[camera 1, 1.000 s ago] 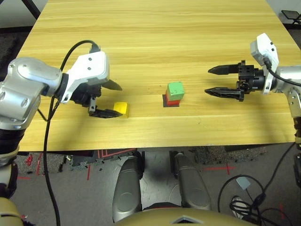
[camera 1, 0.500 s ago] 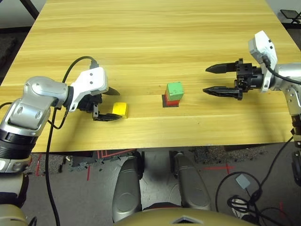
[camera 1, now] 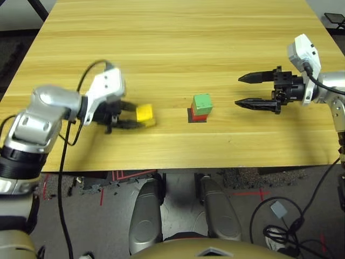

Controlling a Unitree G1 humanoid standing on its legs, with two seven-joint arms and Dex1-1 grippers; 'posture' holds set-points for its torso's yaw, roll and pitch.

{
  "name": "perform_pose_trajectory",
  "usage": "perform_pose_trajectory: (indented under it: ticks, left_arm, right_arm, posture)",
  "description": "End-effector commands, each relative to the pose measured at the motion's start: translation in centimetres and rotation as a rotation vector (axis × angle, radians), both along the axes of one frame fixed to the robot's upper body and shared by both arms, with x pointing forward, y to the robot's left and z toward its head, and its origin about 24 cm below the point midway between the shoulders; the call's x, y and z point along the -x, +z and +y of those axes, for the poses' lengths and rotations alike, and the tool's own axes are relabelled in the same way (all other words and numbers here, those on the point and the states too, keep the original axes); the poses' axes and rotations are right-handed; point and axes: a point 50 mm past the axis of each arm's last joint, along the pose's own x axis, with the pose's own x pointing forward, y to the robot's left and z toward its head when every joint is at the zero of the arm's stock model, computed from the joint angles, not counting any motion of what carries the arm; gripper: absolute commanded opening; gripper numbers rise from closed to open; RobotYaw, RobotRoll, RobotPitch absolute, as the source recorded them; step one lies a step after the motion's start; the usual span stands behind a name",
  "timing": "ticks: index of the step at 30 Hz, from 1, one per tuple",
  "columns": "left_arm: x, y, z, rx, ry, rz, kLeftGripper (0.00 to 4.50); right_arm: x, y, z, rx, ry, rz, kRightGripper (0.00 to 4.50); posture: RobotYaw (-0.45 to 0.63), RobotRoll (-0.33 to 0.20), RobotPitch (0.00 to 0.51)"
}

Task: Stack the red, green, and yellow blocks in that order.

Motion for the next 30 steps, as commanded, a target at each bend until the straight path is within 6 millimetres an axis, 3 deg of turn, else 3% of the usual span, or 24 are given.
perform_pose_trajectory:
  ticks: [1, 16, 30]
  left_arm:
    - [0.1, 1.4, -2.2, 0.02, -0.033, 0.038, 2.02]
    - [-2.3, 2.7, -8.4, -0.076, -0.082, 0.042, 2.02]
    - [-1.6, 1.0, -10.9, -0.096, -0.133, 0.034, 2.02]
  right_arm:
    - [-0.1, -0.4, -0.1, -0.006, -0.007, 0.0, 4.5]
    - [1.0, -2.6, -0.8, -0.004, -0.046, 0.05, 4.5]
    - [1.5, -3.0, -1.2, -0.013, -0.082, 0.051, 4.5]
  posture:
    - [0.07, 0.0, 0.245]
    - [0.02, 0.034, 0.245]
    - [-0.01, 0.043, 0.246]
